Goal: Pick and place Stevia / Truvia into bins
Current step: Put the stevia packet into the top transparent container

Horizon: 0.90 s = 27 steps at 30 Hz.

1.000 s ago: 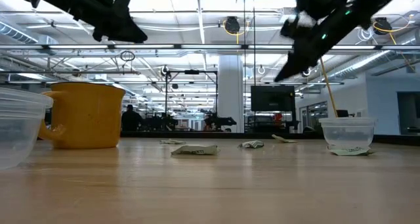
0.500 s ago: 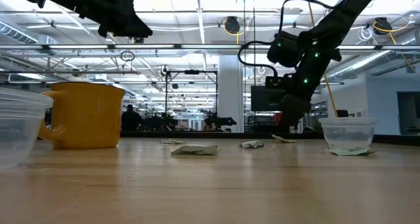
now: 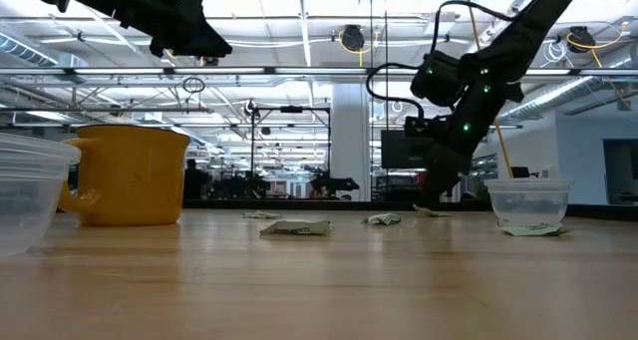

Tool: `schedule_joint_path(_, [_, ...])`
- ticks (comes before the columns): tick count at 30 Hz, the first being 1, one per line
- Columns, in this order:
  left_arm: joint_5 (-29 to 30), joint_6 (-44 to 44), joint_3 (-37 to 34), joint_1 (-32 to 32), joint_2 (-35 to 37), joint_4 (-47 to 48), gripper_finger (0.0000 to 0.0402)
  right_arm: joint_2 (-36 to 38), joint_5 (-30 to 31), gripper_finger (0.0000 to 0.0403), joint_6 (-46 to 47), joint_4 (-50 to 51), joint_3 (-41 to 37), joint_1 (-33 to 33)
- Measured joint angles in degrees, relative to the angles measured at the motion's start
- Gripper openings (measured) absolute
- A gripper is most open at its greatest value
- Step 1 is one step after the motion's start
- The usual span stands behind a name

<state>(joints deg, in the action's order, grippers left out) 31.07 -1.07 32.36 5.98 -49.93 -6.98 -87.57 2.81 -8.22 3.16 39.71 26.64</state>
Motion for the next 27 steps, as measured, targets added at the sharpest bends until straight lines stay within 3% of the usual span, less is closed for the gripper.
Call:
schedule_joint_path(10, [0.0,0.0,0.0,0.0,0.0,0.5,0.0118,-0.3,0.3,0.0172,0.9,-2.4,-2.8,2.7])
schedule_joint_path(15, [0.0,0.0,0.0,0.0,0.0,0.6,0.0118,-0.3,0.0,0.0124,1.5,-2.4,-3.3,2.8])
schedule_joint_path(23, [0.0,0.0,0.0,0.0,0.0,1.4,0.0118,-0.3,0.1,0.0010,1.5,-2.4,-3.3,2.8])
schedule_joint_path(27, [0.0,0.0,0.0,0.0,0.0,1.4,0.0118,-0.1,0.4,0.0011,2.8,-4.2,-3.5,1.6])
